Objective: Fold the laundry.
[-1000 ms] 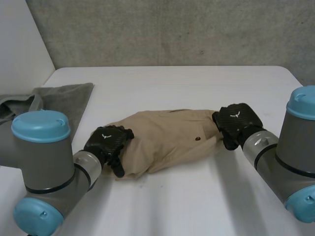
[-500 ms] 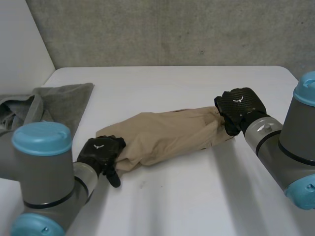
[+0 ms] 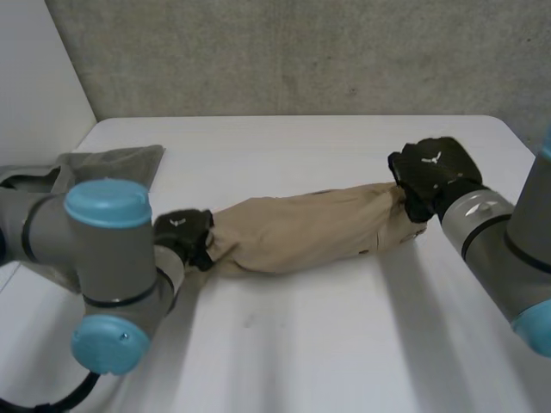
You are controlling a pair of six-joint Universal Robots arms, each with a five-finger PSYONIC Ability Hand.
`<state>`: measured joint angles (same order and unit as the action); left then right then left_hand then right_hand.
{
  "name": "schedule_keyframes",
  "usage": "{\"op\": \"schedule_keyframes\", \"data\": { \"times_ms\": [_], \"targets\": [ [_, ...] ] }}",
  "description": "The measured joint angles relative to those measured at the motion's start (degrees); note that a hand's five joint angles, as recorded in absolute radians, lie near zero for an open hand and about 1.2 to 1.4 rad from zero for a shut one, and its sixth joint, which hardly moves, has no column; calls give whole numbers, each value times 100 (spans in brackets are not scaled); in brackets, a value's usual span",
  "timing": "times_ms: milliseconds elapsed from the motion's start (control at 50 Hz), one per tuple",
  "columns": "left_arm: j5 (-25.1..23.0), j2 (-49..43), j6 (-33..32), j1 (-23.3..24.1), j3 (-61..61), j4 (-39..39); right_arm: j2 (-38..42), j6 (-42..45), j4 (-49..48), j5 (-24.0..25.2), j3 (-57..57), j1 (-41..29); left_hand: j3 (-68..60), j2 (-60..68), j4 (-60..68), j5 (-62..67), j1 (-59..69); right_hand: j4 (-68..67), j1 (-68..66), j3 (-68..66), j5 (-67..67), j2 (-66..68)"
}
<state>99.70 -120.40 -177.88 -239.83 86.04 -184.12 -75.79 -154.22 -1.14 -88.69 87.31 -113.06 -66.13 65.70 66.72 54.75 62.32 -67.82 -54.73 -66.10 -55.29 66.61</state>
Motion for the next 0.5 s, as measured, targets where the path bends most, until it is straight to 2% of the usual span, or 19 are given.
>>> {"op": "schedule_keyframes", "data": {
  "times_ms": [120, 280, 400, 500],
  "targets": [
    [-103, 789, -528, -223, -164, 51, -247, 160, 406, 39, -475, 225, -142, 143, 167, 35, 0, 0, 0, 0, 0, 0],
    [-581, 1730, -2397, -361, -194, 143, -289, 464, 1627, 94, -1399, 423, -174, 186, 168, 34, 0, 0, 0, -11, 0, 0],
    [-719, 1584, -3390, -365, -272, 240, 100, 534, 2102, 106, -1808, 403, -189, 233, 173, 35, 0, 0, 0, -156, 0, 0],
    [-715, 1006, -3700, -399, -528, 302, 528, 533, 2145, 101, -1999, 371, -188, 232, 163, 34, 0, 0, 0, -156, 0, 0]
  ]
}}
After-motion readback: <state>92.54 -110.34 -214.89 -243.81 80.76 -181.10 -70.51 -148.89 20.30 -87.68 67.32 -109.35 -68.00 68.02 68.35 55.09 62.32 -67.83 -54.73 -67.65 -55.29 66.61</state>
